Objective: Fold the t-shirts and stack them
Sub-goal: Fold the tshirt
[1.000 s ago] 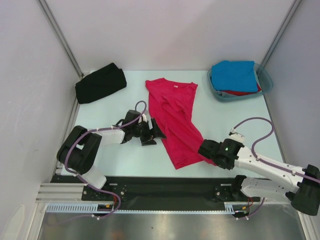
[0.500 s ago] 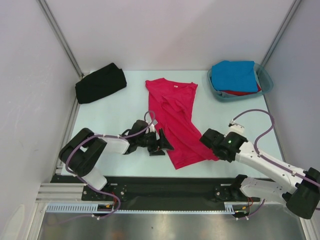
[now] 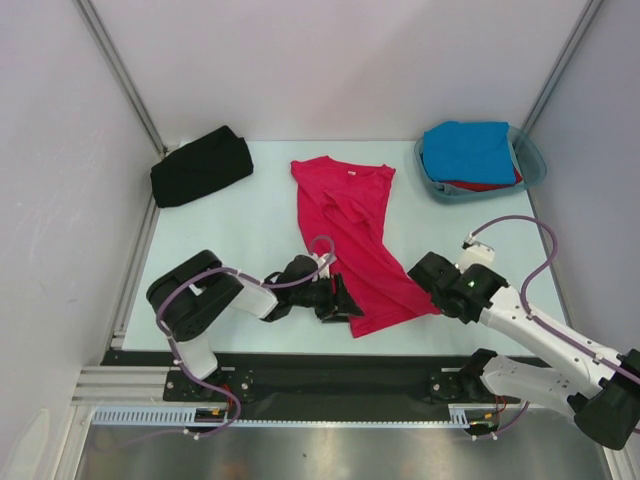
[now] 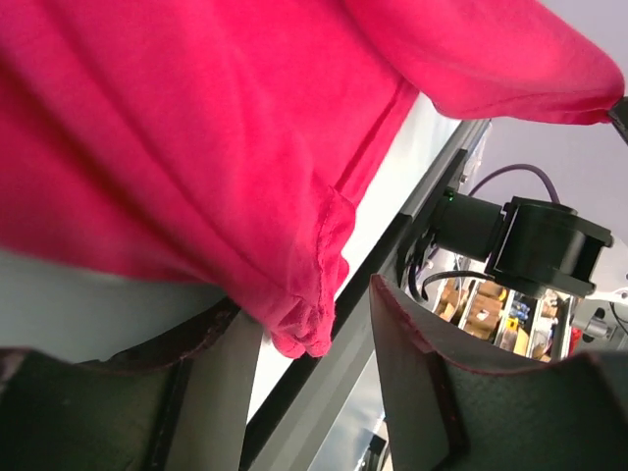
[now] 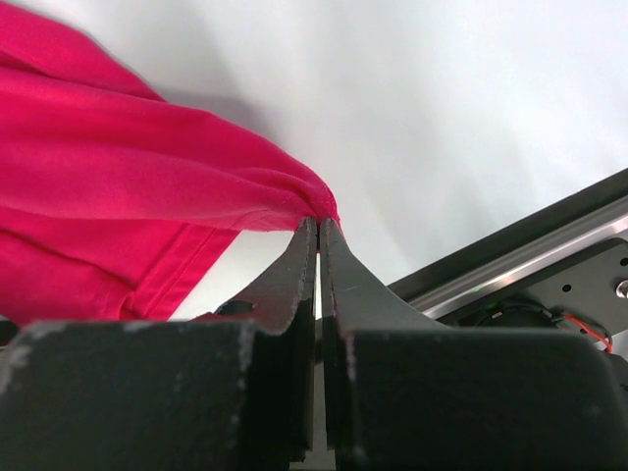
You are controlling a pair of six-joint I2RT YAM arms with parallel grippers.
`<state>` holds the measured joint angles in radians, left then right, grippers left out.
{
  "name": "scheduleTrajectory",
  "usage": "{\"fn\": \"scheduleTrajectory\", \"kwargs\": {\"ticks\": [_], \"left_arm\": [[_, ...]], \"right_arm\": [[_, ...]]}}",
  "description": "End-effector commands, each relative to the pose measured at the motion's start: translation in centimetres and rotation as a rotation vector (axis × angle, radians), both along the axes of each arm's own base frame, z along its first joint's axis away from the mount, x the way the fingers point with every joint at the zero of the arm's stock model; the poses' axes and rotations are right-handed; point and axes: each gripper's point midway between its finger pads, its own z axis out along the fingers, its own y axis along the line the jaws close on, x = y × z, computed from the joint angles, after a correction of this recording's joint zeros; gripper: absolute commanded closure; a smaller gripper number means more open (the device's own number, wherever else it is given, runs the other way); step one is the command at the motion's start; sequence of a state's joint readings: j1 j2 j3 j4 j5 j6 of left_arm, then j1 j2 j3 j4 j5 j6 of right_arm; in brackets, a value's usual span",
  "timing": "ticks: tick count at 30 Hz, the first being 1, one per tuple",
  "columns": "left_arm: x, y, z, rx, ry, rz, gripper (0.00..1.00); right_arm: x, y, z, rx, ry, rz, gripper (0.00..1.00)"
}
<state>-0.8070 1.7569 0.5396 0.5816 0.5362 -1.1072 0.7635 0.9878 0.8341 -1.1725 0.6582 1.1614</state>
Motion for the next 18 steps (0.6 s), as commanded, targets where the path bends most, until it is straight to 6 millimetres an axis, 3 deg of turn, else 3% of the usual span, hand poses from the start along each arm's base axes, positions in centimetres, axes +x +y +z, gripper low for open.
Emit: {"fn": "scheduleTrajectory", "kwargs": {"ticks": [1, 3, 6, 7, 8, 14, 18], "left_arm": [[-0.7, 1.1, -4.6, 0.172, 0.034, 0.039, 0.45], [-0.8, 0.8, -4.7, 0.179, 0.029, 0.036, 0.45], [-1.0, 0.7, -4.8, 0.179, 0.029, 0.028, 0.71], [-1.0, 0.7, -4.7, 0.180, 0.026, 0.028, 0.92], [-1.1, 0.9, -4.7, 0.189, 0.027, 0.027, 0.99], [-1.2, 1.9, -2.9, 0.230, -0.047, -0.021, 1.00], [-2.5, 4.1, -1.5, 0.302, -0.077, -0.067, 1.00]], "right_arm": [[0.8, 0.0, 1.7, 0.014, -0.062, 0.003, 1.00], [0.8, -0.1, 1.8, 0.018, -0.066, -0.001, 1.00], [0.8, -0.1, 1.8, 0.019, -0.067, -0.001, 1.00], [0.8, -0.1, 1.8, 0.021, -0.068, -0.003, 1.00], [0.7, -0.1, 1.7, 0.020, -0.067, -0.004, 1.00], [0.5, 0.1, 1.8, 0.045, -0.063, -0.006, 1.00], [-0.5, 0.9, 0.6, 0.083, -0.021, -0.003, 1.00]]}}
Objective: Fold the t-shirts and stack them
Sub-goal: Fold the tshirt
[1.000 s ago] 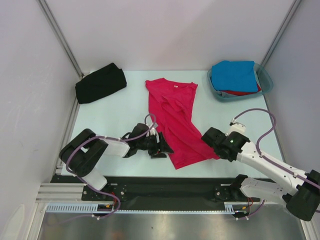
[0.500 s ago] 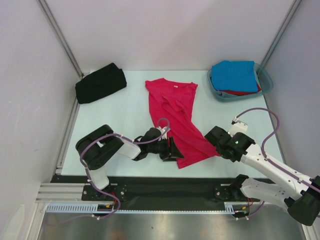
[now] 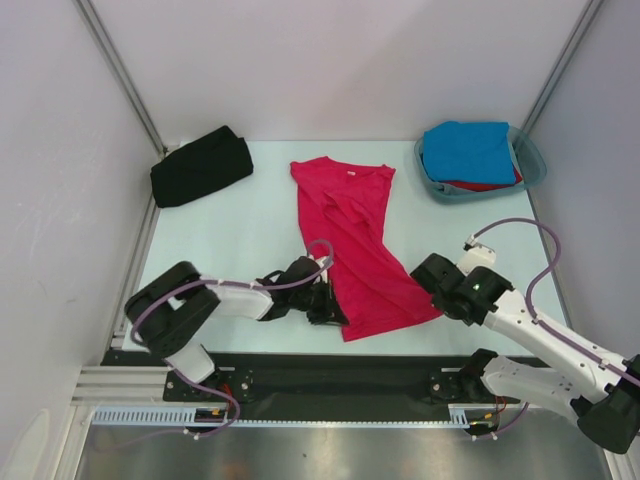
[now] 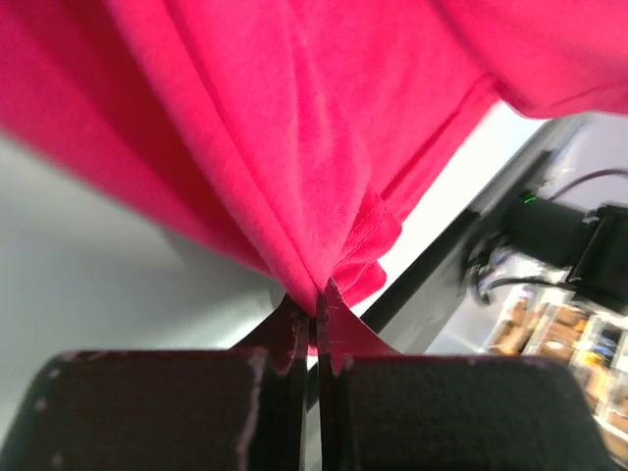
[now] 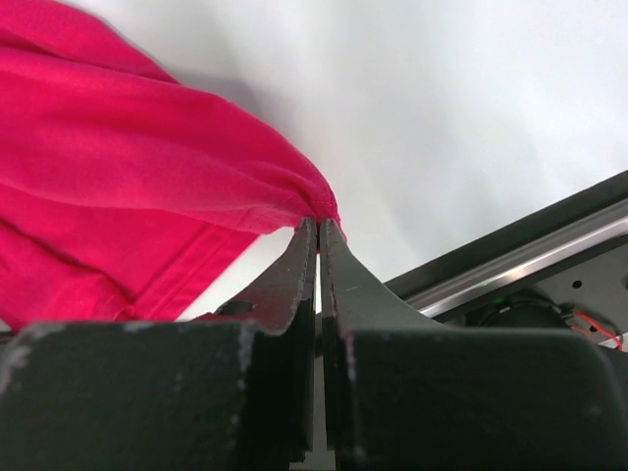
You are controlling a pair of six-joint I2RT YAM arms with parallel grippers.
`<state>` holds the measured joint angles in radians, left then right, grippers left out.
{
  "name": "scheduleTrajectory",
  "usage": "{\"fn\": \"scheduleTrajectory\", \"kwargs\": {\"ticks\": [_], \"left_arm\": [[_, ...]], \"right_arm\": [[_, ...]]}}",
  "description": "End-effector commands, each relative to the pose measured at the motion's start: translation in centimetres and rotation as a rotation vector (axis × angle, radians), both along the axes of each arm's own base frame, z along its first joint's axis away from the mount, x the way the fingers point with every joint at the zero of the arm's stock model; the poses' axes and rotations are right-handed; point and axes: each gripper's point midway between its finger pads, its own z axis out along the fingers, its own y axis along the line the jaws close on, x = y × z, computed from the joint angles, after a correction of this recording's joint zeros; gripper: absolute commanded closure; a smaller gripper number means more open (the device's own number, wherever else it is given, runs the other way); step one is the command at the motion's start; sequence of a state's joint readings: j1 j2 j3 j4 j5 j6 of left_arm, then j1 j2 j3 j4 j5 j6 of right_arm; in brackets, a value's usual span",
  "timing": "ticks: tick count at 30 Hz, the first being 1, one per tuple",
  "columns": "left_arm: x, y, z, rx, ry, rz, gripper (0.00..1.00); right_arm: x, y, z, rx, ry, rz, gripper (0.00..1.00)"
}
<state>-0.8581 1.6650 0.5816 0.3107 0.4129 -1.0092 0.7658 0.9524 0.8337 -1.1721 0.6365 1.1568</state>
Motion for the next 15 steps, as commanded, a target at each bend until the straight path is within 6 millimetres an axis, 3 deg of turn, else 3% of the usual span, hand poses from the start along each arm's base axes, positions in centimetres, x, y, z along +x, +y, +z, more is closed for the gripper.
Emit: {"fn": "scheduleTrajectory", "kwargs": {"ticks": [1, 4, 9, 15], "left_arm": [[-1.5, 3.3, 0.5, 0.139, -0.053, -0.055, 1.00], [-2.2, 4.8, 2.3, 0.176, -0.080, -0.083, 1.00], [-3.4, 7.0, 3.5, 0.232, -0.092, -0.112, 1.00], [-4.4, 9.4, 2.2, 0.332, -0.074, -0.130, 1.00]], "right_arm": [[-0.5, 1.0, 0.0, 0.053, -0.004, -0.001, 1.00], [-1.4, 1.7, -1.3, 0.062, 0.029, 0.017, 1.00], [-2.6, 3.6, -3.7, 0.055, 0.088, 0.064, 1.00], [-3.6, 5.4, -6.1, -0.057, 0.151, 0.112, 1.00]]}}
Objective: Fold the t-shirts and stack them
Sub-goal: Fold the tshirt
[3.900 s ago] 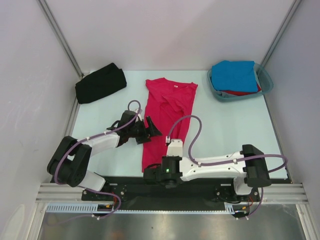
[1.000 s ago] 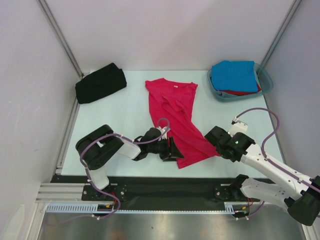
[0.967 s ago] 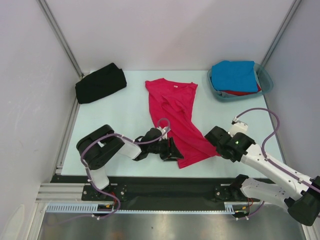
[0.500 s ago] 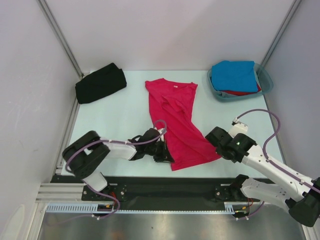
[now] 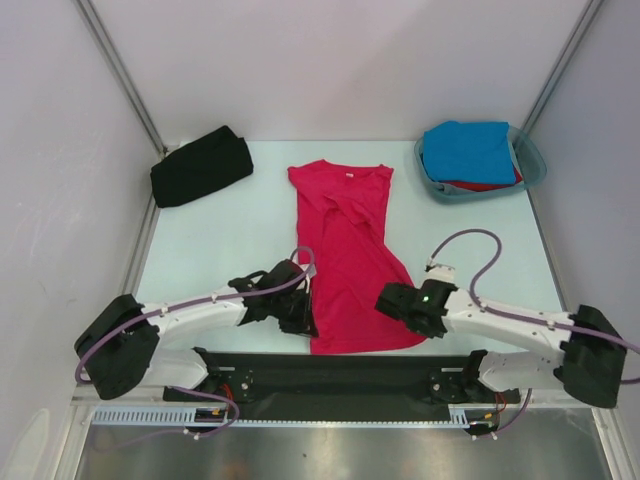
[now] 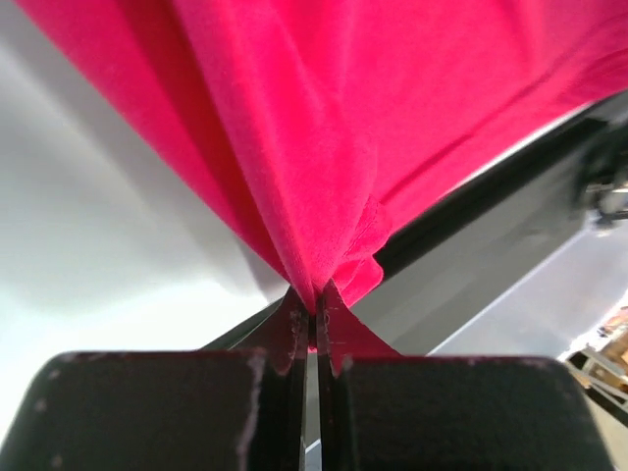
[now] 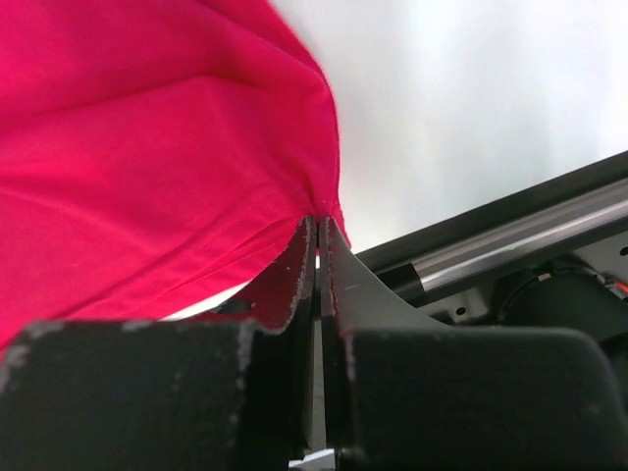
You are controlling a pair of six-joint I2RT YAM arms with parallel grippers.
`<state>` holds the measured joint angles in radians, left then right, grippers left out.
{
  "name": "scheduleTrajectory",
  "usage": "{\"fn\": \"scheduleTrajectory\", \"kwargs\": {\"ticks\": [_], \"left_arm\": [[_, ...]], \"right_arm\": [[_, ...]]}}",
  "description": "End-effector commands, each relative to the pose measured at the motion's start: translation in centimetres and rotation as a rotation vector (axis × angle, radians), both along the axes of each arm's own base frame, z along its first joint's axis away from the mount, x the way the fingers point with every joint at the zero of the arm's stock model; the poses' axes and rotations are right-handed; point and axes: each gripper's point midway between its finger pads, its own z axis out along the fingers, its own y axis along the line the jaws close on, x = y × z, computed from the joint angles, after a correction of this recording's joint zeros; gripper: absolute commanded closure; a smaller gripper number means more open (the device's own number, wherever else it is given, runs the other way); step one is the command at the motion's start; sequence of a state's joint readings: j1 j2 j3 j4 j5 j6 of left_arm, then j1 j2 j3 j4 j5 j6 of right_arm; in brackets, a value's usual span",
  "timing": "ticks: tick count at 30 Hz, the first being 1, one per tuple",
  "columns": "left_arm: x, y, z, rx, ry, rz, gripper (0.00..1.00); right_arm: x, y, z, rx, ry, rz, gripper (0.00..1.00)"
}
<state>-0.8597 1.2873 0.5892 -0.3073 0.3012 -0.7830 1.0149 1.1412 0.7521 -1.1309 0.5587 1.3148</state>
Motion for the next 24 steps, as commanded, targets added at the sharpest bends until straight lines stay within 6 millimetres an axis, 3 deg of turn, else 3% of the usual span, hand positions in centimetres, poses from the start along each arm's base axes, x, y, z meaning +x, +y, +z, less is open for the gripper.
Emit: {"fn": "scheduleTrajectory", "kwargs": {"ticks": [1, 5, 9, 14, 19, 24], "left_arm": [[-0.9, 1.8, -0.6, 0.081, 0.001, -0.034, 1.00], [-2.1, 3.1, -3.0, 0.132, 0.043, -0.058, 1.00], [-2.6, 3.6, -4.5, 0.159, 0.069, -0.073, 1.00], [-2.5, 3.6, -5.5, 0.179, 0.080, -0.084, 1.00], [-2.4, 3.2, -6.0, 0.174, 0.090, -0.094, 1.00], [-2.3, 3.4, -6.4, 0.190, 0.088, -0.096, 1.00]], "right_arm": [[0.1, 1.1, -0.8, -0.033, -0.016, -0.015, 1.00], [0.0, 1.2, -0.8, -0.140, -0.018, -0.015, 1.00], [0.3, 1.7, 1.3, -0.203, -0.068, 0.014, 1.00], [0.6, 5.0, 4.1, -0.234, -0.138, 0.140, 1.00], [-1.2, 8.5, 2.3, -0.277, -0.043, 0.273, 1.00], [-4.8, 10.8, -0.9, -0.325, 0.083, 0.380, 1.00]]}}
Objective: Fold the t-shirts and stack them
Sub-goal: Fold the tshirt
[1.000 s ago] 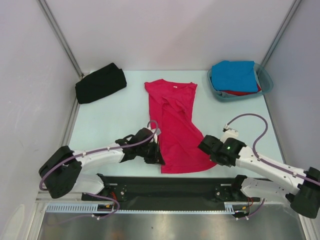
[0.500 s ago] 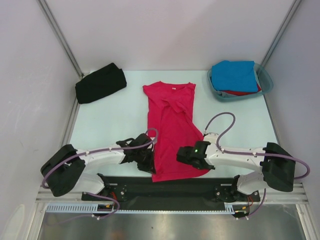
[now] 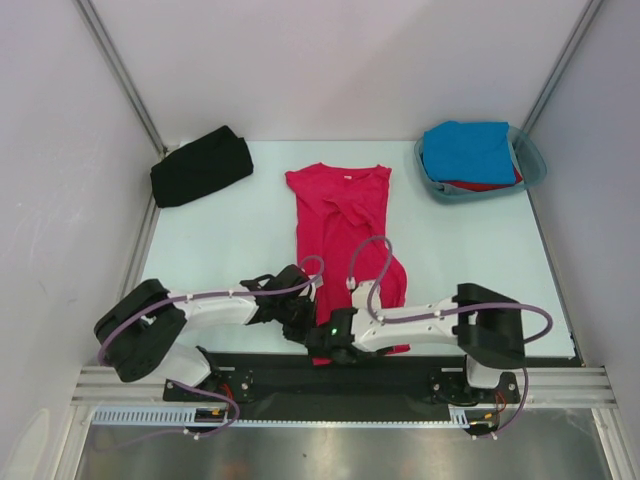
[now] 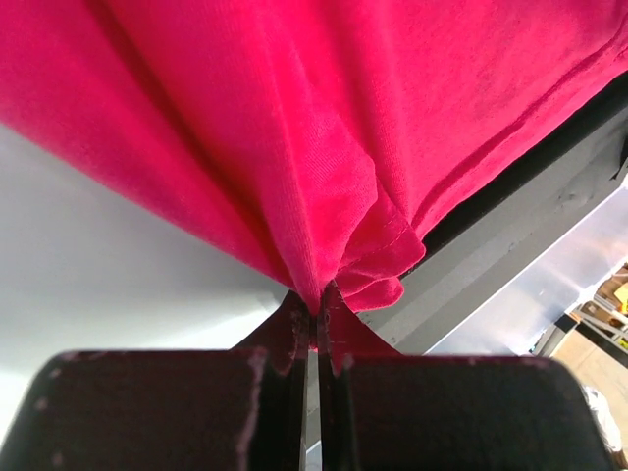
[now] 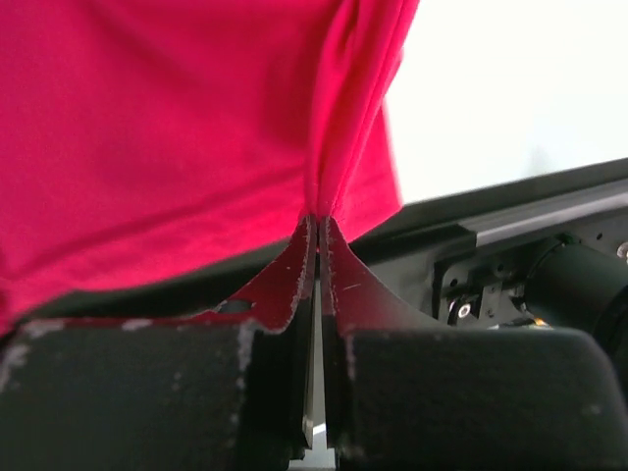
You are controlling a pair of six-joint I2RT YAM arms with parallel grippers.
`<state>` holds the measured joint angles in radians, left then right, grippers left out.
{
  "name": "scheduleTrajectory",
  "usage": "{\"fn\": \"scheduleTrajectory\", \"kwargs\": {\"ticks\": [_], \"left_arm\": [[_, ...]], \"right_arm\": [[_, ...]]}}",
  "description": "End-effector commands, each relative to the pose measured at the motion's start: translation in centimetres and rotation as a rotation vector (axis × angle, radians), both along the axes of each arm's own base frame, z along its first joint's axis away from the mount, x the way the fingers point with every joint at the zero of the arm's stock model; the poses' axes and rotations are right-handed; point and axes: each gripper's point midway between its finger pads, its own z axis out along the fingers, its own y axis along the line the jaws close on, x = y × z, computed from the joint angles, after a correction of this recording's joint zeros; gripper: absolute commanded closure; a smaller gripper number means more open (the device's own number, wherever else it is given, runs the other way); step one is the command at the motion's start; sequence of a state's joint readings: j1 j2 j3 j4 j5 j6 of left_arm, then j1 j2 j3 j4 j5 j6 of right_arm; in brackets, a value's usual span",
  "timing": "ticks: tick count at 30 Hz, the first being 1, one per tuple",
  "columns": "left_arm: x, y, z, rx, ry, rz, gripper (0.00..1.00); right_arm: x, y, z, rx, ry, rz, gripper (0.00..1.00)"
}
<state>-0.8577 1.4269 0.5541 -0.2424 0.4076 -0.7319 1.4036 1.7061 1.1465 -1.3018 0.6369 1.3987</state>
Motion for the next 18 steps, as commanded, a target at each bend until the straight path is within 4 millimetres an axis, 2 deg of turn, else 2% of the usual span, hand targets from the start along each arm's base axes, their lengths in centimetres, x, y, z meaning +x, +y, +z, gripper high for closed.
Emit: {"fn": "scheduleTrajectory", "kwargs": {"ticks": [1, 5, 13, 16, 18], "left_arm": [[-0.2, 3.1, -3.2, 0.163, -0.032, -0.014, 1.00], [-0.1, 3.1, -3.3, 0.170, -0.035, -0.018, 1.00], [0.1, 3.2, -3.6, 0.183, -0.039, -0.016, 0.99], [0.1, 3.2, -3.7, 0.183, -0.039, -0.016, 1.00], [0.1, 3.2, -3.7, 0.181, -0.040, -0.013, 1.00]], "right_arm": [[-2.4, 1.0, -1.0, -0.035, 0.075, 0.050, 1.00], [-4.5, 1.8, -2.2, -0.024, 0.123, 0.073, 1.00], [-7.5, 1.1, -3.4, -0.030, 0.168, 0.079, 1.00], [-7.7, 1.2, -4.2, -0.032, 0.178, 0.084, 1.00], [-6.8, 1.3, -4.1, -0.051, 0.150, 0.090, 1.00]]}}
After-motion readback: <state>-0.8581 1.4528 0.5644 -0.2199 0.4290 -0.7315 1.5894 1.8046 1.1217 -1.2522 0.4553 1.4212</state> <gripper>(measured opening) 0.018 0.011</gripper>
